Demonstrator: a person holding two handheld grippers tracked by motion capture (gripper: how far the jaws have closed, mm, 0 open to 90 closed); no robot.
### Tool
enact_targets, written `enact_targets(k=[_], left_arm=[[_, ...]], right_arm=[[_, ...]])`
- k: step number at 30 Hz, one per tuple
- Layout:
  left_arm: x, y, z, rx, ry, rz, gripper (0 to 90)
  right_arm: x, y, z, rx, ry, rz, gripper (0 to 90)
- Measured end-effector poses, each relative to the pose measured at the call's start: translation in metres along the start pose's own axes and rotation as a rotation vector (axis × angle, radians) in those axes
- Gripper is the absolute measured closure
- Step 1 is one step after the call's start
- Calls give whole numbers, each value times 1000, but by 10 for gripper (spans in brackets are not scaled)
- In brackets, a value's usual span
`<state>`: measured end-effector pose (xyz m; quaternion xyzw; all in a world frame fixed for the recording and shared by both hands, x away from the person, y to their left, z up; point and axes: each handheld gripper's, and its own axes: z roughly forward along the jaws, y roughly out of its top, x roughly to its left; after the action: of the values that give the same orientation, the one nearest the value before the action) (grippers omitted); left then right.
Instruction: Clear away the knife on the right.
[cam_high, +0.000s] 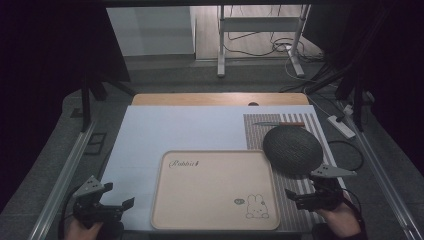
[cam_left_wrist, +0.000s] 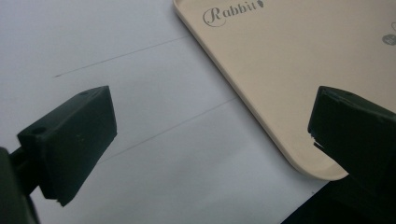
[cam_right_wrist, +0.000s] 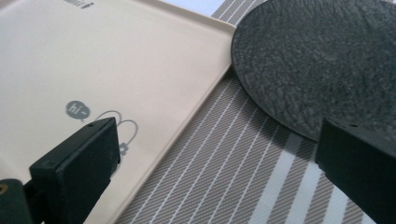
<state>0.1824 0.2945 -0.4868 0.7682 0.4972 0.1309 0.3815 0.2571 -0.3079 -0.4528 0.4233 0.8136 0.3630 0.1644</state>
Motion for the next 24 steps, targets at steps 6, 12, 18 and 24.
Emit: enact_targets(k=[6,12,18,24], left_arm=[[0,0,0,0,2,-3,14],[1,0,0,0,3,-7,14],[1,0,0,-1,3,-12,13],[1,0,0,-1,3,-13,13]], right_arm=[[-4,4,6,5,-10,-16,3],[-5,12,10,-13,15,-41,4],[-9,19,18,-9,46,-31,3],[-12,26,25,-11,101,15,3]])
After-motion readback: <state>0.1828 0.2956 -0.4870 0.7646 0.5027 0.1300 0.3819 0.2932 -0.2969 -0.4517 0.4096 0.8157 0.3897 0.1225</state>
